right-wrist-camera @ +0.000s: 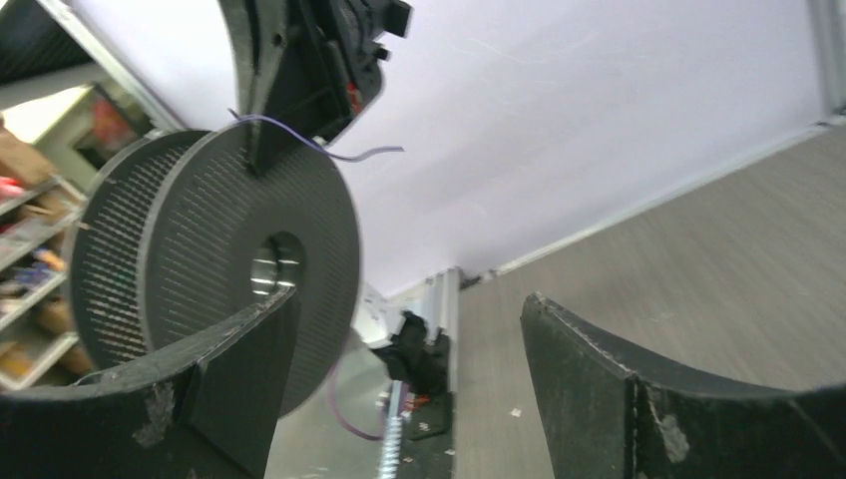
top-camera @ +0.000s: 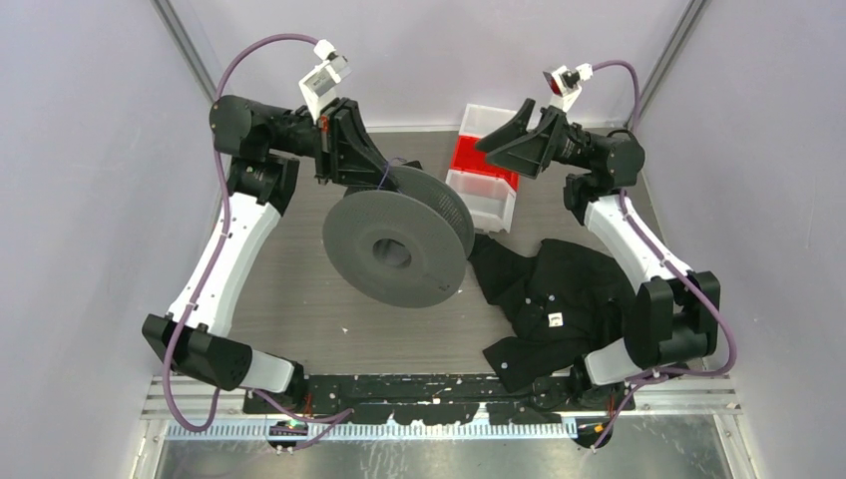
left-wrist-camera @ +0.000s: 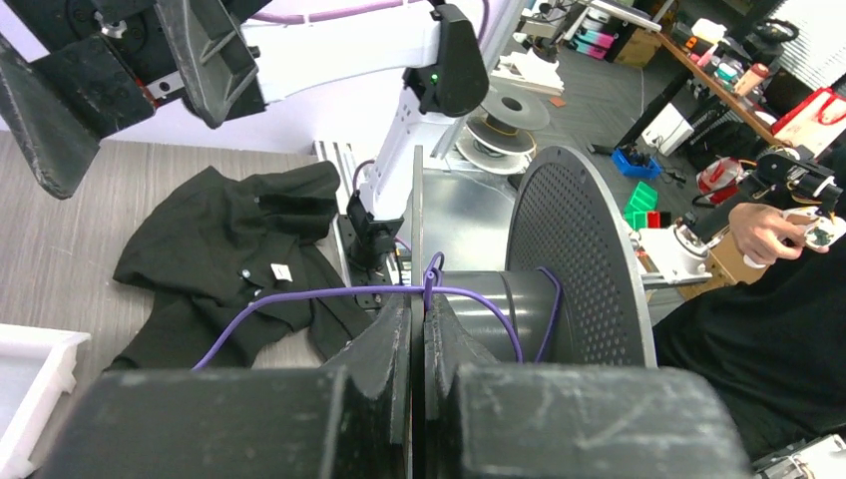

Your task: Wrap the cables

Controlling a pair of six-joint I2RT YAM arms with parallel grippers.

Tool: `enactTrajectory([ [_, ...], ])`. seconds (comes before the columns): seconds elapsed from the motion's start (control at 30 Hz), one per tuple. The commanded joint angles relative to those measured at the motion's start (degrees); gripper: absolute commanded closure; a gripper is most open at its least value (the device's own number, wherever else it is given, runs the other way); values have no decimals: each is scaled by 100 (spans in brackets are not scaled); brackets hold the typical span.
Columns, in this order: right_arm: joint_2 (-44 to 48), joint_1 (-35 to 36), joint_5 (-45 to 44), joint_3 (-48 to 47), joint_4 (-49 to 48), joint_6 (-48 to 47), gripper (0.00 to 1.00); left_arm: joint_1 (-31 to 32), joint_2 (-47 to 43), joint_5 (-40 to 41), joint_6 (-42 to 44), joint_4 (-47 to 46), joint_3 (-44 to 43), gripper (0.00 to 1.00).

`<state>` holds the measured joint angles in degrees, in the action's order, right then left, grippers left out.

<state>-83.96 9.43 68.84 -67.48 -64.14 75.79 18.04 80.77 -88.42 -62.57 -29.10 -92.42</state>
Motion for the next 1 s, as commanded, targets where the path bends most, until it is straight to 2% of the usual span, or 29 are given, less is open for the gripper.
enactTrajectory([
  [0.0, -324, 287, -211, -422, -1801, 2115, 14, -3, -214, 30, -559, -716, -86, 100],
  [0.2, -703, 1137, -153, -603, -1811, 2154, 14, -3, -244, 56, -558, -717, -83, 100],
  [0.4, -913, 1682, -127, -876, -1813, 2025, 17, -3, -246, 67, -539, -716, -67, 100],
  [0.47, -1001, 1816, -58, -975, -1804, 2046, 29, -3, -246, 72, -526, -715, -58, 100],
  [0.5, -1052, 1832, -22, -1033, -1804, 2095, 43, -3, -237, 73, -521, -716, -62, 100],
  [0.57, -1161, 1825, 47, -1127, -1795, 2202, 81, -3, -237, 87, -520, -718, -65, 100],
  [0.6, -1191, 1787, 80, -1156, -1795, 2265, 96, -9, -235, 100, -512, -716, -65, 100],
  [0.63, -1207, 1727, 73, -1139, -1809, 2344, 99, -25, -233, 116, -505, -708, -59, 100],
  [0.83, -814, 895, -428, -204, -1814, 2279, 99, -149, -246, 164, -475, -606, -17, 100],
  [0.97, -526, 811, -445, 167, -1815, 2068, 100, -190, -200, 185, -442, -510, 34, 100],
])
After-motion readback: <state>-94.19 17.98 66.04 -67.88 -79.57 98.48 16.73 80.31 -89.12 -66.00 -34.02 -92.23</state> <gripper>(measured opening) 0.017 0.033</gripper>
